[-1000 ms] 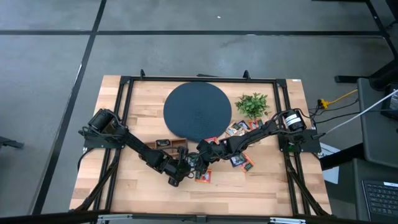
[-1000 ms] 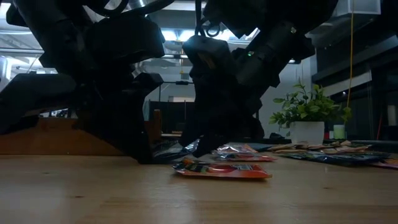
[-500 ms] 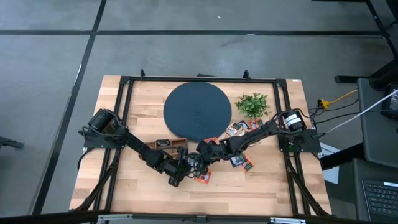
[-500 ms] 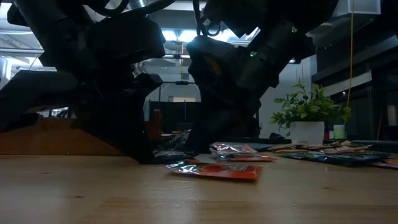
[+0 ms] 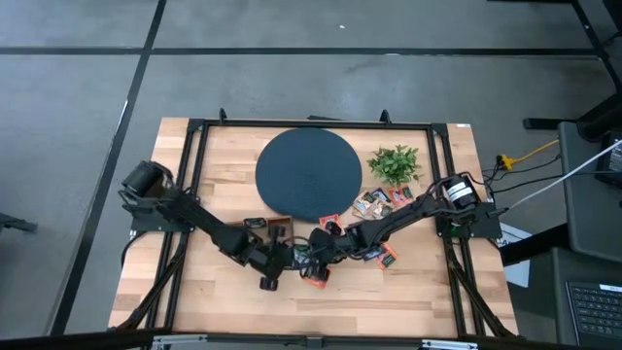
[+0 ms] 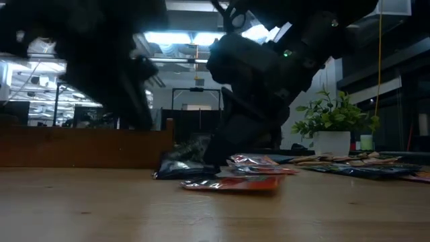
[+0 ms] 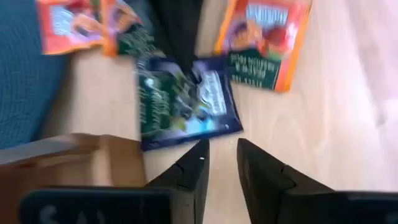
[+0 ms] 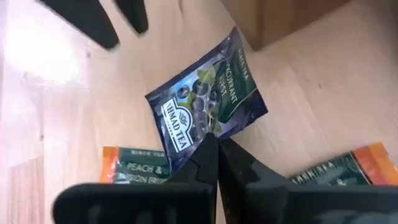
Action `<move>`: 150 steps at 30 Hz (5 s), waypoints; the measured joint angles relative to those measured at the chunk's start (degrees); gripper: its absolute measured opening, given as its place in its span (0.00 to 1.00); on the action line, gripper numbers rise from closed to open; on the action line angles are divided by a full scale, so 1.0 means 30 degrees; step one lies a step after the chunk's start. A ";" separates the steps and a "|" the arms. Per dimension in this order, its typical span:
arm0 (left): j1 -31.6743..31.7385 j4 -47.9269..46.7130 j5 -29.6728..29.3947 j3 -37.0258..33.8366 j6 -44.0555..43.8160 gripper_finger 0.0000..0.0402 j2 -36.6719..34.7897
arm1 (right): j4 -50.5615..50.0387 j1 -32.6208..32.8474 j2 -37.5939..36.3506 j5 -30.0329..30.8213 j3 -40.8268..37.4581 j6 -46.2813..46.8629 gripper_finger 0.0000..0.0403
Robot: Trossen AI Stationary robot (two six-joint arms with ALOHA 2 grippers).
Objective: Pick & Place Tea
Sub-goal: Put the blue tea bag into the middle section of the wooden organizer, then put the orange tea bag into the right section of the wooden organizer
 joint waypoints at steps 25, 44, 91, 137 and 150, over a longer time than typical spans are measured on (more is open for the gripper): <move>0.1848 -0.2682 0.2754 0.0007 -0.3479 0.39 -0.3908 | 0.1840 0.0555 0.0007 0.2015 0.1395 -0.6644 0.01; 0.2047 -0.3639 0.2746 0.0015 -0.3392 0.38 -0.3908 | 0.1889 0.0487 0.0007 0.2803 0.2200 -0.7733 0.01; 0.2812 -1.4199 0.2376 0.1457 -0.2884 0.01 -0.5707 | -0.2606 0.0363 -0.0087 0.0128 0.2193 -0.6020 0.33; 0.3592 -1.4767 0.2207 0.1443 -0.3911 0.06 -0.5693 | -0.3729 0.0868 -0.0109 0.0172 0.2193 -0.5015 0.33; 0.3592 -1.4760 0.2018 0.1443 -0.3944 0.15 -0.5693 | -0.3732 0.0868 -0.0109 0.0172 0.2195 -0.5007 0.33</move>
